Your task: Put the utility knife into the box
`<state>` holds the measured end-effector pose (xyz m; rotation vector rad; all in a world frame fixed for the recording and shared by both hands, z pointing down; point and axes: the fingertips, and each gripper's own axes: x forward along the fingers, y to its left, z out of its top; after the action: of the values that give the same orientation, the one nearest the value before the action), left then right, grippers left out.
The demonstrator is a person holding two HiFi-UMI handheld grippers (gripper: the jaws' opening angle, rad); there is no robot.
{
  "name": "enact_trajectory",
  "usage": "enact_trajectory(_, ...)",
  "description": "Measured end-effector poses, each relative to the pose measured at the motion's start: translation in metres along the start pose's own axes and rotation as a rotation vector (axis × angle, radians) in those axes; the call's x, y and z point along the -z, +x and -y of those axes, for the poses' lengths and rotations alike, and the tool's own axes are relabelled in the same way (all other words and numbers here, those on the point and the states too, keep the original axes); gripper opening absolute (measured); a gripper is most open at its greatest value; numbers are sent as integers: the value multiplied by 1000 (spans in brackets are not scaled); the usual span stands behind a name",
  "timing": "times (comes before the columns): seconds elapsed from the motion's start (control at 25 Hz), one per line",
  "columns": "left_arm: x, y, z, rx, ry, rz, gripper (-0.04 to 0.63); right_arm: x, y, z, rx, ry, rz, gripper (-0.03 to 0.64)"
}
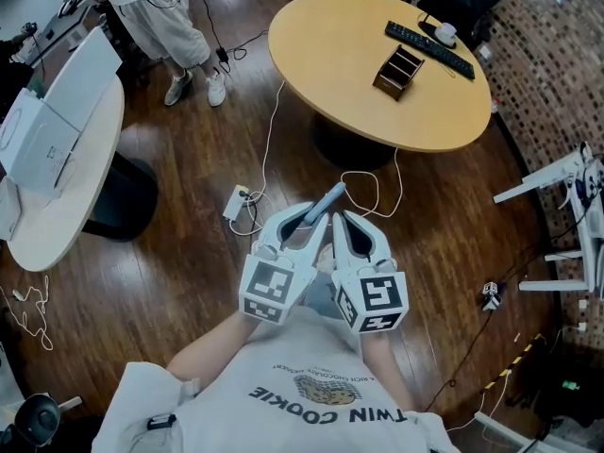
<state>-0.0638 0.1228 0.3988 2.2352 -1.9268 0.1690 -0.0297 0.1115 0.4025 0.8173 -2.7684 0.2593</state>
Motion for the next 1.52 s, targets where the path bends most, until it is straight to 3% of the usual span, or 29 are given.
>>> enact_trajectory(0.8, -46, 185, -35, -87, 51, -49, 77, -53, 107, 154, -100, 22, 16, 3)
enact_trajectory(1.52, -55, 279, -43, -53, 112, -70, 77, -60, 144, 235, -52, 11, 0, 3)
